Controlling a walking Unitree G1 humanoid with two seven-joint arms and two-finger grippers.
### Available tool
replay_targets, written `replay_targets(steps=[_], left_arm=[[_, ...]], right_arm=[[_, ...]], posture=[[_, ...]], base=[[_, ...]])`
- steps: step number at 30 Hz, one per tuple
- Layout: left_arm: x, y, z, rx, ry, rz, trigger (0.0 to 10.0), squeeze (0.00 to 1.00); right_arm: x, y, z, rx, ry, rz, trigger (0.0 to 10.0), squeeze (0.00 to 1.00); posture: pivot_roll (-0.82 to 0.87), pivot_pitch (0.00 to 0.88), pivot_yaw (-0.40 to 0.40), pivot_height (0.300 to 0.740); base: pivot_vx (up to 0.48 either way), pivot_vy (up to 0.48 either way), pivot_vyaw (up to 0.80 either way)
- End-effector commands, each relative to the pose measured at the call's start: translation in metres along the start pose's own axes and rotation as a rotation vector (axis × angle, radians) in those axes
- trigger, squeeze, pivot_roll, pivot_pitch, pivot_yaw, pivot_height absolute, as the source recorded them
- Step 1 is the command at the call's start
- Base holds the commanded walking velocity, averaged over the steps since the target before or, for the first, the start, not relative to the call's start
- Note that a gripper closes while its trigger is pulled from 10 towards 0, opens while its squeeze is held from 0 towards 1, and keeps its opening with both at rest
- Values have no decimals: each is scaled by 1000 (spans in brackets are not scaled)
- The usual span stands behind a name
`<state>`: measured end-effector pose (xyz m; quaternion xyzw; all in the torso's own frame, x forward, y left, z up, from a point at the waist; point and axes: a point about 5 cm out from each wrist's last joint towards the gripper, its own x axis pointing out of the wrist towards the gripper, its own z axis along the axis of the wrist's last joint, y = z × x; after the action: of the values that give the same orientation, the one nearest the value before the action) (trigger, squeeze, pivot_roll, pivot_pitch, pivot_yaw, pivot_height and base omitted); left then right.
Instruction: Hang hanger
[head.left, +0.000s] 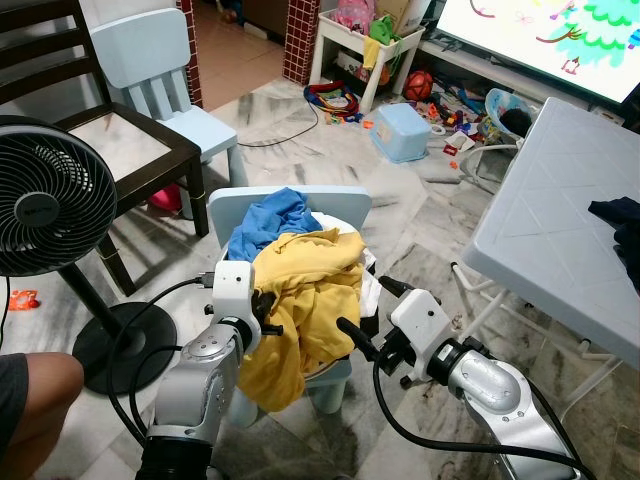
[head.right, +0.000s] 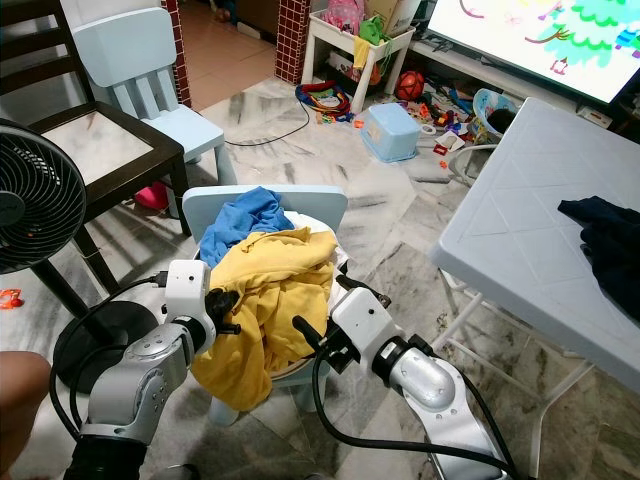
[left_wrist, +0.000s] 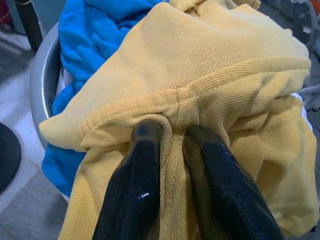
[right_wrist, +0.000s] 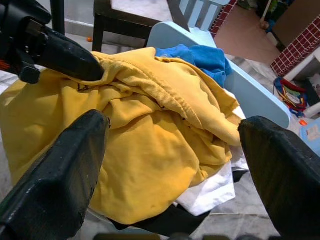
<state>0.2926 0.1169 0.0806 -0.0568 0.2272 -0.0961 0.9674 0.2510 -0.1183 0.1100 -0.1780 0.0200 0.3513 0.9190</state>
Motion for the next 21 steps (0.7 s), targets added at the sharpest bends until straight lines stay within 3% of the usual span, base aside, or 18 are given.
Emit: replay_targets(steps=[1,2,8,9,10,11,21], left_arm=[[2,-2,-2,-16,2,-16,10000,808],[2,-3,-1,-22,-2,-23,10000,1000],[3,-4,0,-11,-8,-20,10000,1000],[3,-3,0,-9,-9,-15,10000,525],[3,-3,0,-8,-10,-12,10000,525],[3,-3,0,-8,-11,-16,10000,0],[10,-5,1,6,0,-51,10000,0]], right_arm=[[-1,-1,-2,-11,8,2,10000,0],[-2,-1,-2,-12,8,1,10000,0],[-2,-1,-2,-13,8,1,10000,0],[-2,-1,-2,-13,8,1,10000,0],[-2,-1,-2,-13,7,1,10000,0],[-2,0,-2,-13,8,3,10000,0],[-2,1,-2,-17,6,8,10000,0]], posture=[[-37,112,-179,740],[-37,112,-179,740],[-35,113,-178,740],[-36,115,-178,740],[-35,116,-179,740],[-35,118,-180,740],[-40,119,-182,740]], base=[[0,0,0],[0,0,0],[0,0,0],[0,0,0],[0,0,0],[0,0,0],[0,0,0]])
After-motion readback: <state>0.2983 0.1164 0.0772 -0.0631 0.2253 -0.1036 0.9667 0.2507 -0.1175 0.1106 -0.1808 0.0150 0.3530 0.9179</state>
